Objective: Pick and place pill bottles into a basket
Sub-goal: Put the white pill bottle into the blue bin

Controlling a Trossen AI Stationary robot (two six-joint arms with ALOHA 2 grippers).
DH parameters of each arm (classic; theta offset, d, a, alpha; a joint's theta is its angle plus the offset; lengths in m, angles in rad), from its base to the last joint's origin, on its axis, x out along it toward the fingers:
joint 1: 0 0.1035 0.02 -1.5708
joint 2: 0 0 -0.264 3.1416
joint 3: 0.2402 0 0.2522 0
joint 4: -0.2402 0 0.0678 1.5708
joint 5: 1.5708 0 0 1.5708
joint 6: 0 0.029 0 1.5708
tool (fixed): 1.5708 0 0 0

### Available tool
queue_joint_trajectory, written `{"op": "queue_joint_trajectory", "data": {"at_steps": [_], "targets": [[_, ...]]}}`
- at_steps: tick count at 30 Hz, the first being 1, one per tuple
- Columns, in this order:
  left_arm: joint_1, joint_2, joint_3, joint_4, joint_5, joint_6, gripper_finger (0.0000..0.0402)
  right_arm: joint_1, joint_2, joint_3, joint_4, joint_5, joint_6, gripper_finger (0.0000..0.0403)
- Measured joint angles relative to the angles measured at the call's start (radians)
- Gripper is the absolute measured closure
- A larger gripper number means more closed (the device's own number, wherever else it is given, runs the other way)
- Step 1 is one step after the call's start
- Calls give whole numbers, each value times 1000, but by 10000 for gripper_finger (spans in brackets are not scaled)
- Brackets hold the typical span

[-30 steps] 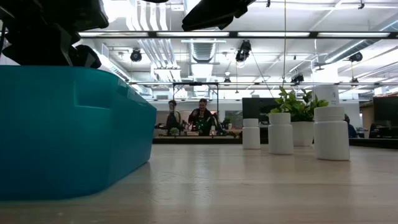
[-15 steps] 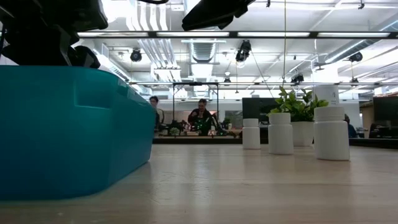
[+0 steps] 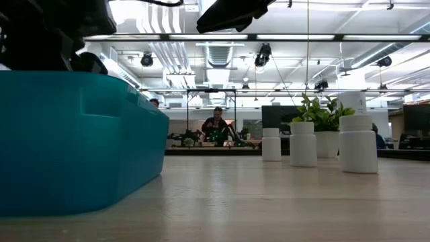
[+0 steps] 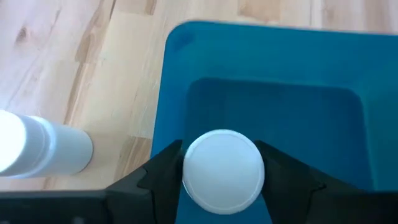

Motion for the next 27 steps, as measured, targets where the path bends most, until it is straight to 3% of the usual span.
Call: {"op": "queue_joint_trajectory", "data": {"at_steps": [9, 27], "targets": [[1, 64, 0, -1, -2, -22, 213, 3, 0, 0, 0, 0, 0, 305], [1, 21, 24, -17, -18, -14, 211, 3, 0, 0, -9, 0, -18, 315]]}}
